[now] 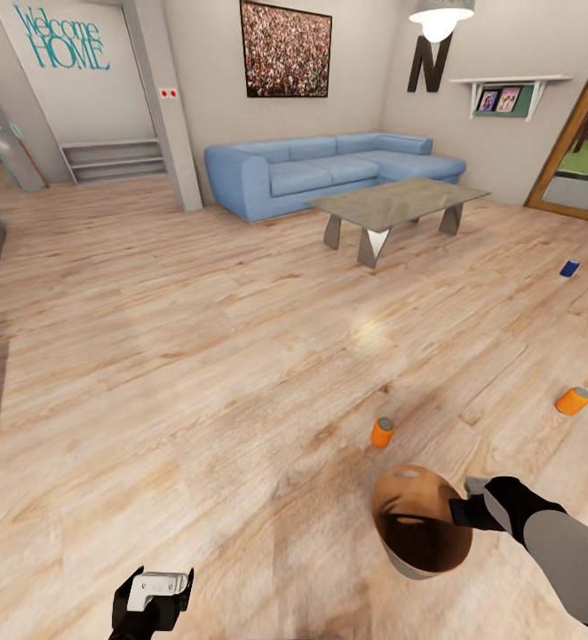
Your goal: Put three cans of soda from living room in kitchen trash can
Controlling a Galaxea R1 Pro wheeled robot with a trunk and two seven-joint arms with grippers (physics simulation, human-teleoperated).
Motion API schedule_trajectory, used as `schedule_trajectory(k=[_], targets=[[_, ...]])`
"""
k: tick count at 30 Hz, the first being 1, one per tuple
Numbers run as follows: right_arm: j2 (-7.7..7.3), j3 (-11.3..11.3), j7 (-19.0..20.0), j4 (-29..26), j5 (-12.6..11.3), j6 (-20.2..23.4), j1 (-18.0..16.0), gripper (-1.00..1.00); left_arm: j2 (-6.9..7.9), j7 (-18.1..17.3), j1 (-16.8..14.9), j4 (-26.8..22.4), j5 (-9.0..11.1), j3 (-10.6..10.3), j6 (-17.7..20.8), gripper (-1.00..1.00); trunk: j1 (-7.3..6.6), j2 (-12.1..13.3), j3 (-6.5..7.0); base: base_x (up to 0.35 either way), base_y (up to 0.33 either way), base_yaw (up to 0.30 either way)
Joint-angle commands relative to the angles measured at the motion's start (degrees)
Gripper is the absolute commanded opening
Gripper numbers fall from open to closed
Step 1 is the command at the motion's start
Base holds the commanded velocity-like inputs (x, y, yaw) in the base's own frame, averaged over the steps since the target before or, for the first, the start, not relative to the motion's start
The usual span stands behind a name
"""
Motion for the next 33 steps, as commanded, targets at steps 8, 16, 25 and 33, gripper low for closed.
schedule_trajectory(k=[8, 16, 25, 33], targets=[[0.24, -0.5, 0.18, -0.03, -0.34, 0.07, -0.02, -1.0, 0.0, 0.01, 0.0, 0.0, 0.0, 0.03, -0.01, 1.0, -1.77, 3.22, 1.45, 0.0, 0.0, 0.0], [0.54, -0.57, 0.24, 0.14, -0.41, 0.11, -0.02, -1.0, 0.0, 0.0, 0.0, 0.01, 0.0, 0.01, -0.01, 1.0, -3.52, 6.43, 2.88, 0.0, 0.0, 0.0], [0.58, -0.58, 0.35, 0.15, -0.37, 0.12, 0.03, -1.0, 0.0, -0.04, 0.0, 0.01, 0.0, 0.04, -0.01, 1.0, -5.5, 10.04, 4.5, 0.0, 0.0, 0.0], [0.76, -0.59, 0.3, 0.13, -0.34, 0.1, 0.29, -1.0, 0.0, -0.07, 0.0, 0.01, 0.0, 0.05, -0.01, 1.0, -7.26, 13.25, 5.93, 0.0, 0.0, 0.0]])
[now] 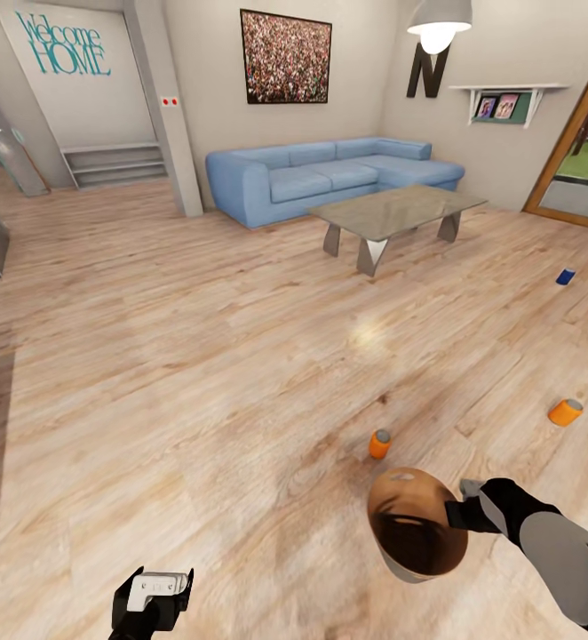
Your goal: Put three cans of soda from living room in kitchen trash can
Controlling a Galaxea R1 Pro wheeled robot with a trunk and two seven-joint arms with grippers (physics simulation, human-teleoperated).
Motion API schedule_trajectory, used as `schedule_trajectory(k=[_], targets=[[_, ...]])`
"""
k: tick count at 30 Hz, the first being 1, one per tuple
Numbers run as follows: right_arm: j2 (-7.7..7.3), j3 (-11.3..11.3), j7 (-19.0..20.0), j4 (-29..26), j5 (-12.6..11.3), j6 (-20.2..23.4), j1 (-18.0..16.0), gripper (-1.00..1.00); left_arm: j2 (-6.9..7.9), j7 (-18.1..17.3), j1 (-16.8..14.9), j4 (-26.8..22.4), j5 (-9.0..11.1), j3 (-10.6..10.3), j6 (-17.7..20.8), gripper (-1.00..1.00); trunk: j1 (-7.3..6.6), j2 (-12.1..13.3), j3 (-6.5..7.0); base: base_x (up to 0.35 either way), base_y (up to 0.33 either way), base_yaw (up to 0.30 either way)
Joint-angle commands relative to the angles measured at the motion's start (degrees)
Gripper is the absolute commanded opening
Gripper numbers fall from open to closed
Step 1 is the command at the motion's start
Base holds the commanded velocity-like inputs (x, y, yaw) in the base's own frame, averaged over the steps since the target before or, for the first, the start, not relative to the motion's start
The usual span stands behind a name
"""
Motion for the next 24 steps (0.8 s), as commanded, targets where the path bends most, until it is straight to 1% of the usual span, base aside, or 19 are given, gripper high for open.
schedule_trajectory(k=[1, 4, 7, 8, 9, 11, 12, 14, 19, 22, 23, 24], targets=[[0.06, -0.43, 0.23, -0.01, -0.43, 0.04, 0.09, -1.0, 0.0, 0.0, 0.0, 0.0, 0.0, 0.01, 0.0, 1.0, -0.23, 0.41, 0.19, 0.0, 0.0, 0.0], [0.21, -0.43, 0.26, -0.01, -0.43, 0.0, 0.53, -1.0, 0.0, -0.01, 0.0, 0.0, 0.0, 0.0, 0.0, 1.0, -0.89, 1.62, 0.73, 0.0, 0.0, 0.0], [0.24, -0.43, 0.24, -0.09, -1.03, -0.01, 0.65, -1.0, 0.0, 0.02, 0.0, 0.0, 0.0, 0.01, 0.0, 1.0, -1.55, 2.82, 1.27, 0.0, 0.0, 0.0], [0.23, -0.43, 0.23, -0.11, -1.46, -0.01, 0.69, -1.0, 0.0, 0.03, 0.0, 0.0, 0.0, 0.0, 0.0, 1.0, -1.76, 3.22, 1.44, 0.0, 0.0, 0.0], [0.17, -0.43, 0.22, -0.14, -2.57, -0.02, 0.73, -1.0, 0.0, 0.05, 0.0, -0.01, 0.0, 0.01, 0.0, 1.0, -1.98, 3.62, 1.62, 0.0, 0.0, 0.0], [0.1, -0.43, 0.24, -0.16, -3.69, -0.02, 0.78, -1.0, 0.02, 0.06, 0.0, -0.04, 0.0, 0.02, 0.0, 1.0, -2.42, 4.43, 1.99, 0.0, 0.0, 0.0], [0.02, -0.43, 0.3, -0.24, -4.92, -0.02, 1.04, -1.0, 0.01, 0.07, 0.0, -0.02, 0.0, 0.0, 0.0, 1.0, -2.64, 4.83, 2.21, 0.0, 0.0, 0.0], [0.08, -0.43, 0.4, -0.7, -5.8, -0.25, 2.27, -1.0, 0.0, 0.15, 0.0, -0.03, 0.0, 0.0, 0.0, 1.0, -3.08, 5.63, 2.69, 0.0, 0.0, 0.0], [0.02, -0.43, 0.62, -0.7, -6.12, -1.9, 2.89, -1.0, 0.0, 0.09, 0.0, -0.01, 0.0, -0.02, 0.0, 1.0, -4.18, 7.63, 3.99, 0.0, 0.0, 0.0], [-0.15, -0.47, 1.43, -0.58, -6.22, -2.27, 3.03, -1.0, 0.0, 0.04, 0.0, 0.0, 0.0, 0.0, 0.04, 1.0, -4.84, 8.84, 4.78, 0.0, 0.0, 0.0], [-0.52, -0.45, 3.82, -0.66, -6.17, -2.53, 3.22, -1.0, 0.01, 0.08, 0.0, -0.04, 0.0, 0.02, 0.03, 1.0, -5.06, 9.24, 5.05, 0.0, 0.0, 0.0], [-0.58, -0.44, 4.29, -0.67, -6.15, -2.56, 3.36, -1.0, 0.01, 0.1, 0.0, -0.05, 0.0, 0.03, 0.03, 1.0, -5.28, 9.64, 5.32, 0.0, 0.0, 0.0]])
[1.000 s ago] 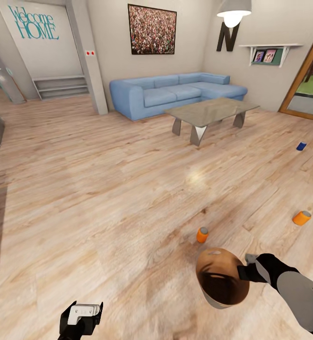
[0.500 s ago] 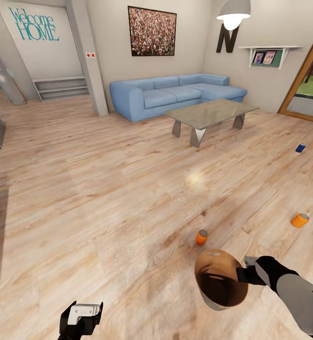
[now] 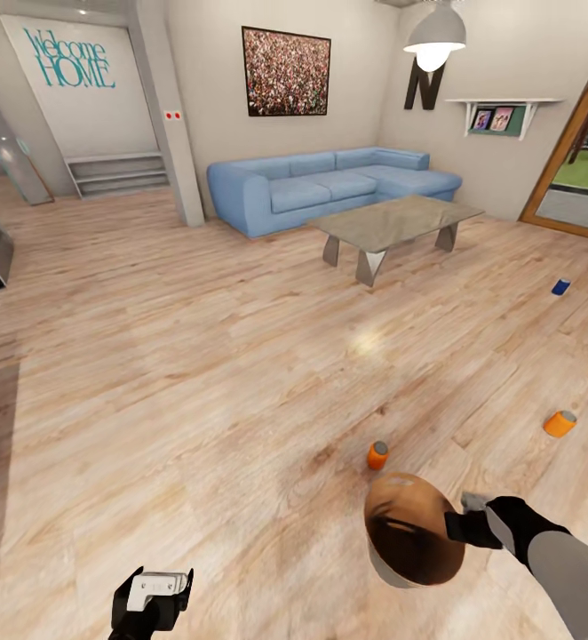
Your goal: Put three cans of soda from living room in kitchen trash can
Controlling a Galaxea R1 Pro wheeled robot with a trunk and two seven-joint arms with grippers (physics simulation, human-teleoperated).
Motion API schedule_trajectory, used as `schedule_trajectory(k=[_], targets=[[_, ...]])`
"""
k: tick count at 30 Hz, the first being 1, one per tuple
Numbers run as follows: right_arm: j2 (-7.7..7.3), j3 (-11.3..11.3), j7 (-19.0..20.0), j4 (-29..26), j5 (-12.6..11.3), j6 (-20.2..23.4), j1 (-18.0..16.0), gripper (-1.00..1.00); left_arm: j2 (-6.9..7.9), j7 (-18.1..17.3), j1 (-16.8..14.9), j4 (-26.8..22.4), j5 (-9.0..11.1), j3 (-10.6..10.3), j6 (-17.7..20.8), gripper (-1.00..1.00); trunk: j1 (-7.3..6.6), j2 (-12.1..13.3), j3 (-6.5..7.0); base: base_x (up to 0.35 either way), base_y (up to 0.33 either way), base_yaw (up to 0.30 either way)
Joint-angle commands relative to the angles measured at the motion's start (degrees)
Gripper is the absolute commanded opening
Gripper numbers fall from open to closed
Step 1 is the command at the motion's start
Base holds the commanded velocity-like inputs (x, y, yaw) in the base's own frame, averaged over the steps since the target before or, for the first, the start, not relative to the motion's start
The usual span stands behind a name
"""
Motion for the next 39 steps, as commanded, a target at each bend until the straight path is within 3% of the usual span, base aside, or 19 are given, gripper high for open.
schedule_trajectory(k=[1, 7, 19, 29, 39], targets=[[-0.08, -1.1, 0.56, -0.14, -0.39, -0.03, 0.21, -1.0, 0.0, 0.0, 0.0, 0.0, 0.0, 0.0, 0.01, 1.0, -0.23, 0.41, 0.29, 0.0, 0.0, 0.0], [-1.56, -1.04, 2.11, -0.47, -0.46, -0.23, 3.66, -1.0, -0.01, -0.09, 0.0, 0.12, 0.0, 0.01, 0.05, 1.0, -1.55, 2.82, 1.9, 0.0, 0.0, 0.0], [-1.94, -0.95, 4.14, -0.49, -0.45, -0.28, 4.58, -1.0, 0.07, -0.11, 0.0, 1.31, 0.13, 0.09, 0.06, 1.0, -4.18, 7.63, 5.12, 0.0, 0.0, 0.0], [-1.52, -0.95, 3.94, -0.44, -0.43, -0.3, 4.71, -1.0, 0.08, -0.11, 0.0, 1.3, 0.44, 0.12, -0.06, 1.0, -4.18, 7.63, 5.72, 0.012, 0.0, 0.0], [-1.5, -1.03, 3.93, -0.38, -0.49, -0.37, 4.72, -1.0, 0.03, 0.08, 0.0, 1.33, -0.06, -0.19, 0.0, 1.0, -4.18, 7.63, 5.91, 0.234, -0.046, -0.154]])
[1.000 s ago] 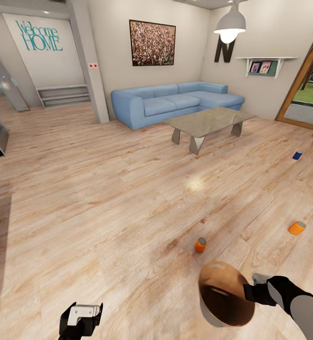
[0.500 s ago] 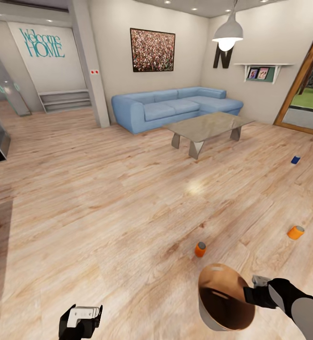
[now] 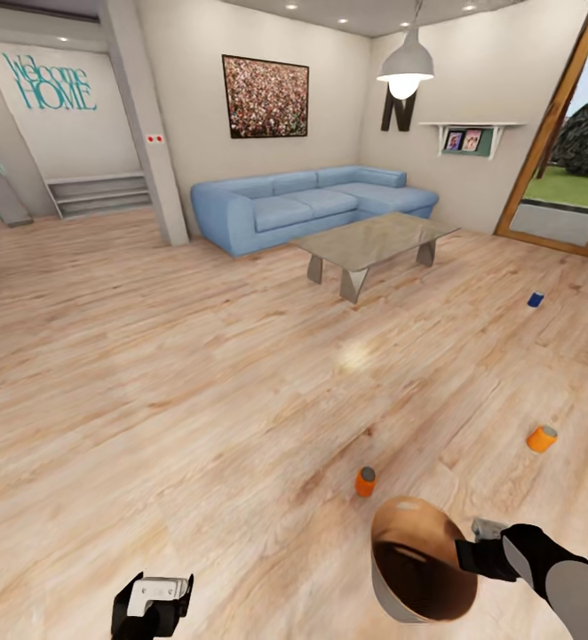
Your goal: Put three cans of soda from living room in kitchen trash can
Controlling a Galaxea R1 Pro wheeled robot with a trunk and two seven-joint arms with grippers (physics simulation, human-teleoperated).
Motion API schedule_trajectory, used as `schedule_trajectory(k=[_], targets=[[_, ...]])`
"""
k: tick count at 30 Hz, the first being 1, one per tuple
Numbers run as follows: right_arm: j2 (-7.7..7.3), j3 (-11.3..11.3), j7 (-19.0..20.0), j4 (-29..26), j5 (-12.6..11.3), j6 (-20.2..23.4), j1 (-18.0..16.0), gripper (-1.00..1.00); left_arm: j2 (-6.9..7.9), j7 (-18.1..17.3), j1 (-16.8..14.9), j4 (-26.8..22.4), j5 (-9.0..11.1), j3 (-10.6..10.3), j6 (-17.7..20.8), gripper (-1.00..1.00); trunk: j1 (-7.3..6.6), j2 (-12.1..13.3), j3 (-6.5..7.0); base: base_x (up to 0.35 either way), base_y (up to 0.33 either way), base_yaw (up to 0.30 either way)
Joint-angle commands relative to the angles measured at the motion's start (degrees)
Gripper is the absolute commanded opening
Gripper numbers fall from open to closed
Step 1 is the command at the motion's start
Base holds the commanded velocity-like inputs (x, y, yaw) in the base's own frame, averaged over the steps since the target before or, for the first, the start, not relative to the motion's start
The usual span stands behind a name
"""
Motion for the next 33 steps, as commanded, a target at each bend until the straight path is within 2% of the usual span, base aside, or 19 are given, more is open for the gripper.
schedule_trajectory(k=[1, 29, 33], targets=[[0.02, -0.64, 0.23, -0.01, -0.65, 0.11, -0.02, -1.0, -0.01, 0.03, 0.0, 0.01, -0.01, -0.05, 0.01, 1.0, 0.0, 0.0, 0.04, 0.282, -0.123, -0.237], [-0.15, -0.71, 0.28, -0.08, -0.65, 0.07, 0.14, -1.0, -0.04, 0.16, 0.0, 0.05, -0.11, -0.35, 0.1, 1.0, 0.0, 0.0, 1.42, 0.268, -0.175, -0.225], [-0.08, -0.71, 0.24, 0.24, -0.65, -2.63, 0.15, -1.0, -0.04, 0.16, 0.0, 0.02, -0.08, -0.35, 0.1, 1.0, 0.0, 0.0, 1.66, 0.253, -0.187, -0.199]])
